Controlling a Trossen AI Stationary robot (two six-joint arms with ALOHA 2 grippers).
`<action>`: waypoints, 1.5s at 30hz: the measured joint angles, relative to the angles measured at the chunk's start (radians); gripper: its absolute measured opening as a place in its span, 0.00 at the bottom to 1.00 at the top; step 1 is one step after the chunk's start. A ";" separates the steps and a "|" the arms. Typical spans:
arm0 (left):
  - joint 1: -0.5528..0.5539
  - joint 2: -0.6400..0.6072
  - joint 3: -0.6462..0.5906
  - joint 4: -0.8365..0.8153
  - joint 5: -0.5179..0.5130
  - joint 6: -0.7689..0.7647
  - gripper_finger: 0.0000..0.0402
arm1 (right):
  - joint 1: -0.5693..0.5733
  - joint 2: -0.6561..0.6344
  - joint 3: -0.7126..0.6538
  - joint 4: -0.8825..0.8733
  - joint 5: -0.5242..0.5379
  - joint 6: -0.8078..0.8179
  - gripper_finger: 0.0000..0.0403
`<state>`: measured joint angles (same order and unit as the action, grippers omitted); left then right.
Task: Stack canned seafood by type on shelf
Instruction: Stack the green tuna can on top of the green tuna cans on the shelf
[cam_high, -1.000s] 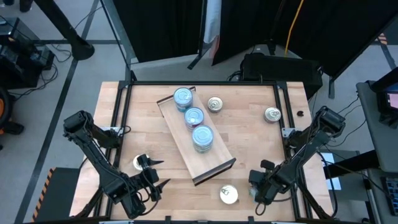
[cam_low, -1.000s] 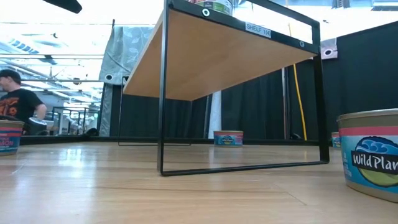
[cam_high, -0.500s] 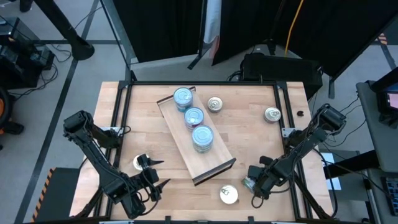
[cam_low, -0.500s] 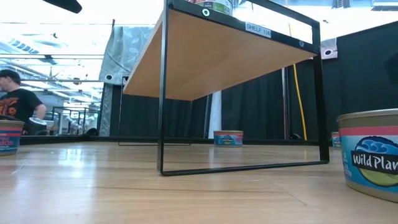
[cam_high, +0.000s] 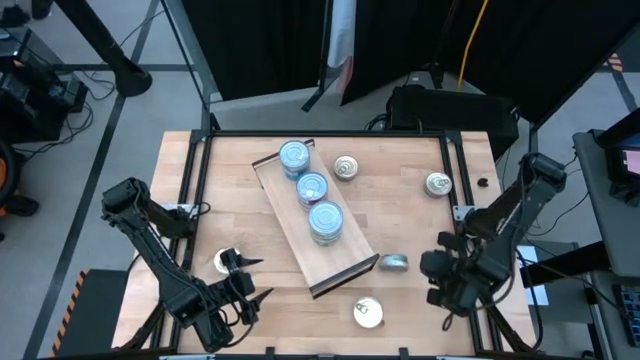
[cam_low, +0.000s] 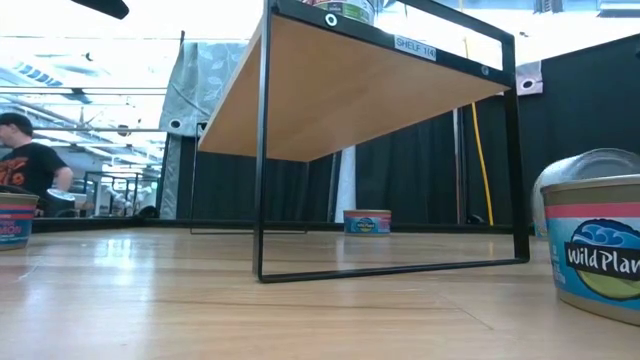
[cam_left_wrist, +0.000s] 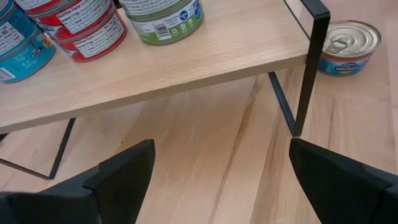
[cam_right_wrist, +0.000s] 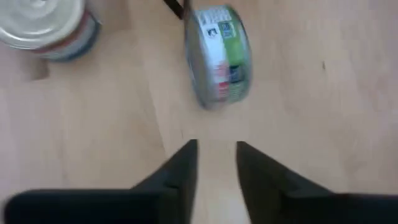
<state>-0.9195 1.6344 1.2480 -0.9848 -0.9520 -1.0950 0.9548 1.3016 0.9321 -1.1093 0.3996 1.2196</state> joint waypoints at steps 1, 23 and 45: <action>0.000 0.000 0.000 0.001 0.000 0.001 0.92 | 0.009 0.004 0.000 0.002 0.022 -0.011 0.30; 0.001 0.000 0.000 0.018 0.001 0.003 0.92 | -0.053 0.098 0.001 0.115 0.277 0.476 0.86; 0.001 0.000 0.000 0.018 0.007 0.009 0.92 | -0.271 0.258 -0.081 0.059 0.494 0.600 0.86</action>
<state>-0.9188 1.6344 1.2480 -0.9668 -0.9451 -1.0859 0.6841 1.5600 0.8516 -1.0508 0.8934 1.8196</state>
